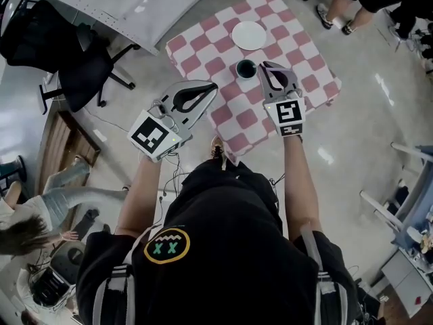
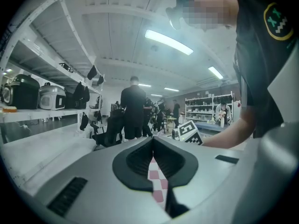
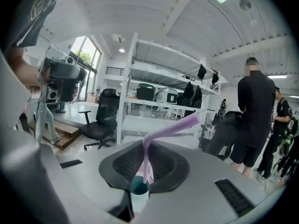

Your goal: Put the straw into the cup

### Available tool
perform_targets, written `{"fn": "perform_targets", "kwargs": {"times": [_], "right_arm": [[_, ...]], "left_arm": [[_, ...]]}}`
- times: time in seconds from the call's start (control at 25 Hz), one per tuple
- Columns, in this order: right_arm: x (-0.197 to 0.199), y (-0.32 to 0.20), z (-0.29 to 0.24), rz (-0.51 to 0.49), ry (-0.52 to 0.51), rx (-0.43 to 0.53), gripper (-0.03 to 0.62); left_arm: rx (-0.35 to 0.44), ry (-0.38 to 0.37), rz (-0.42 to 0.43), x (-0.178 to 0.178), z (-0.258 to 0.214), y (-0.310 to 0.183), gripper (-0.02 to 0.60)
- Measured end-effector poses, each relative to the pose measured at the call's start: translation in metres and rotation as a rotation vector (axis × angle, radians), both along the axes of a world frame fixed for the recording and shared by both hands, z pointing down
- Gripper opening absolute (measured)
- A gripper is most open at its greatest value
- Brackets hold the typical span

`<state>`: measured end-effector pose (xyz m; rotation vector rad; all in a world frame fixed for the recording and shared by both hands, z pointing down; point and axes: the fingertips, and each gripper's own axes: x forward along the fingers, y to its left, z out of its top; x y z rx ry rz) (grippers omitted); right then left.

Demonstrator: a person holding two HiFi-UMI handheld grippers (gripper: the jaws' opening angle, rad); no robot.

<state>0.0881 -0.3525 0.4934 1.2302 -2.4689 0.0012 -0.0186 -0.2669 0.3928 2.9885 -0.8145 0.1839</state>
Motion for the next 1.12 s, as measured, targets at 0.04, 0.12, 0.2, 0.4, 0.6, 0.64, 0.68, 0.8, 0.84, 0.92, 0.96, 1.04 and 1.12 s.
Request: {"fn": "perform_targets", "kwargs": {"times": [0.04,0.12,0.2,0.4,0.6,0.64,0.68,0.8,0.84,0.92,0.96,1.04,1.12], "right_arm": [[0.000,-0.002,0.005,-0.002,0.002,-0.002,0.052],[-0.001,-0.005,0.015,-0.006,0.009,-0.004,0.052],[-0.002,-0.008,0.025,-0.012,0.015,-0.006,0.052],[-0.007,-0.011,0.051,-0.026,0.027,-0.033,0.052],[-0.009,-0.013,0.073,-0.028,0.025,-0.055,0.052],[-0.009,-0.014,0.077,-0.028,0.025,-0.058,0.052],[-0.009,-0.014,0.082,-0.028,0.027,-0.061,0.052],[-0.009,-0.017,0.094,-0.027,0.031,-0.071,0.052],[-0.009,-0.018,0.097,-0.026,0.032,-0.075,0.052],[-0.009,-0.019,0.102,-0.026,0.036,-0.080,0.052],[-0.010,-0.020,0.105,-0.025,0.038,-0.083,0.052],[-0.010,-0.020,0.110,-0.024,0.042,-0.091,0.052],[-0.010,-0.020,0.115,-0.025,0.046,-0.101,0.052]], "left_arm": [[-0.001,-0.001,-0.003,0.000,0.001,0.000,0.018],[-0.003,-0.002,-0.009,0.000,0.001,0.001,0.018],[-0.003,-0.004,-0.015,-0.001,0.001,0.001,0.018],[-0.005,-0.013,-0.037,-0.006,0.000,0.002,0.018],[-0.007,-0.019,-0.052,-0.008,0.000,0.004,0.018],[-0.008,-0.020,-0.054,-0.009,0.001,0.004,0.018],[-0.010,-0.021,-0.057,-0.009,0.001,0.004,0.018],[-0.012,-0.024,-0.062,-0.008,0.002,0.005,0.018],[-0.013,-0.026,-0.064,-0.008,0.003,0.005,0.018],[-0.014,-0.029,-0.068,-0.009,0.004,0.007,0.018],[-0.014,-0.030,-0.070,-0.009,0.004,0.007,0.018],[-0.015,-0.032,-0.074,-0.010,0.003,0.009,0.018],[-0.015,-0.035,-0.079,-0.010,0.002,0.010,0.018]]}}
